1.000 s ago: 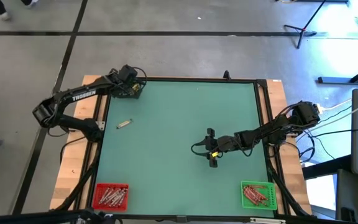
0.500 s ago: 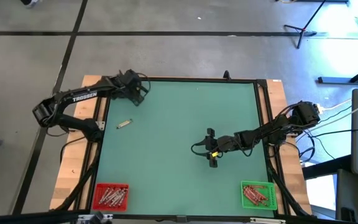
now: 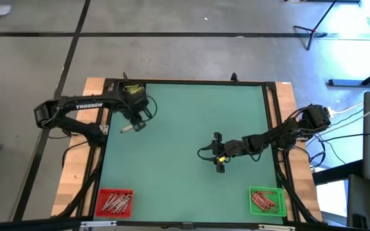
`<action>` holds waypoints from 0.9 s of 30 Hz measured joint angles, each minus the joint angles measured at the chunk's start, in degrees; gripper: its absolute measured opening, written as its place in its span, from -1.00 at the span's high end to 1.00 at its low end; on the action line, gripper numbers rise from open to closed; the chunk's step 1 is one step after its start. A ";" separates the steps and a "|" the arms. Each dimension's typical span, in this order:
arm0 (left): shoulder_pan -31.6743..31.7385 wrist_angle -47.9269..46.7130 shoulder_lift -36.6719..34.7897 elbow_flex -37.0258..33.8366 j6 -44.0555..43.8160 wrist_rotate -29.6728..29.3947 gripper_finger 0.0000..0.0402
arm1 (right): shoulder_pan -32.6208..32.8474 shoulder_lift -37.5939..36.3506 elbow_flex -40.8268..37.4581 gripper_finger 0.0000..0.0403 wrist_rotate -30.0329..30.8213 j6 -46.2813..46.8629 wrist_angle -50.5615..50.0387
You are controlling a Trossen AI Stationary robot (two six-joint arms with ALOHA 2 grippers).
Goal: Sort crayons
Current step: Put the black crayon into the red bin
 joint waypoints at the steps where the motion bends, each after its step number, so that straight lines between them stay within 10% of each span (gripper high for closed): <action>1: -0.30 0.09 0.00 -0.77 -0.58 0.23 0.48 | 0.00 0.00 0.00 -0.03 -0.02 0.00 -0.02; 27: -1.17 0.44 6.19 -6.24 -3.74 3.90 0.52 | -0.02 0.02 0.00 -0.03 -0.46 0.37 0.11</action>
